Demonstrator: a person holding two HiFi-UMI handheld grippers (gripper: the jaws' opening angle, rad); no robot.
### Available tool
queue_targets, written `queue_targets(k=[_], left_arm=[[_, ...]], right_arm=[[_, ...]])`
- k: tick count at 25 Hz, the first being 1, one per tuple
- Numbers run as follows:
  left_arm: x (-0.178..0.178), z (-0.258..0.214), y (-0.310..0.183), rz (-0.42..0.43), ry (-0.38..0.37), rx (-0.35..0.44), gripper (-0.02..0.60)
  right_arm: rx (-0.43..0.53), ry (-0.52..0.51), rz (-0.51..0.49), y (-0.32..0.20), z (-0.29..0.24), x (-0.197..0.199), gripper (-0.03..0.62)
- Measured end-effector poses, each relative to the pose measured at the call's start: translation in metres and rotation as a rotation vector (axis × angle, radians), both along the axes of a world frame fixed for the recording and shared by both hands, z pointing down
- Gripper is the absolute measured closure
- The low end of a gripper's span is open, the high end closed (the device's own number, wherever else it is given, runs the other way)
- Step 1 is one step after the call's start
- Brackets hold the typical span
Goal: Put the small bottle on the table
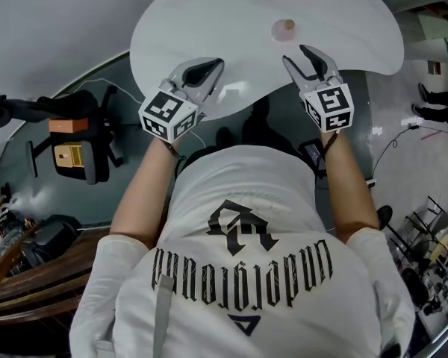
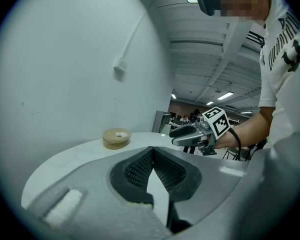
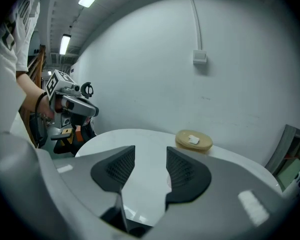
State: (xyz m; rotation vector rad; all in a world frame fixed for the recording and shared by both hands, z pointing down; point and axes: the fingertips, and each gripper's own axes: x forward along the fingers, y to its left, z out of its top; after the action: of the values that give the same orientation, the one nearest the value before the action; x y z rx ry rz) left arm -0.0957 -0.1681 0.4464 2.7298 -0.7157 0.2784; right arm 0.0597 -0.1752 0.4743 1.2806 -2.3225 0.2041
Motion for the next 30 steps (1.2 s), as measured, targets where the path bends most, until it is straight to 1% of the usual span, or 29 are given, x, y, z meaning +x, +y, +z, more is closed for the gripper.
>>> queue_targets(k=[5,8,14,17,19,23,26,30], left_arm=[[-0.008,-0.014,0.018,0.016,0.021,0.023,0.575],[-0.014,-0.027,0.031,0.036,0.042,0.044,0.575],[-0.027,-0.049,0.062,0.078,0.073,0.077,0.575],[-0.033,-0.052,0.073,0.083,0.072,0.077,0.575],[-0.034,-0.056,0.081,0.087,0.077,0.080,0.575],[-0.022,-0.071,0.103,0.118,0.090,0.099,0.575],[-0.018,-0.090,0.114,0.115,0.102,0.112,0.575],[-0.016,-0.102,0.131,0.088,0.092,0.123,0.575]], right_arm=[[0.030,-0.024,0.016,0.023,-0.018,-0.009,0.436],[0.049,-0.037,0.030,0.041,-0.030,-0.016,0.477],[0.061,-0.057,0.061,0.086,-0.046,-0.027,0.517],[0.059,-0.065,0.068,0.107,-0.054,-0.030,0.540],[0.062,-0.072,0.081,0.120,-0.062,-0.027,0.555],[0.047,-0.103,0.113,0.153,-0.073,-0.019,0.573],[0.059,-0.101,0.072,0.167,-0.081,-0.024,0.592],[0.074,-0.116,0.018,0.182,-0.088,-0.023,0.592]])
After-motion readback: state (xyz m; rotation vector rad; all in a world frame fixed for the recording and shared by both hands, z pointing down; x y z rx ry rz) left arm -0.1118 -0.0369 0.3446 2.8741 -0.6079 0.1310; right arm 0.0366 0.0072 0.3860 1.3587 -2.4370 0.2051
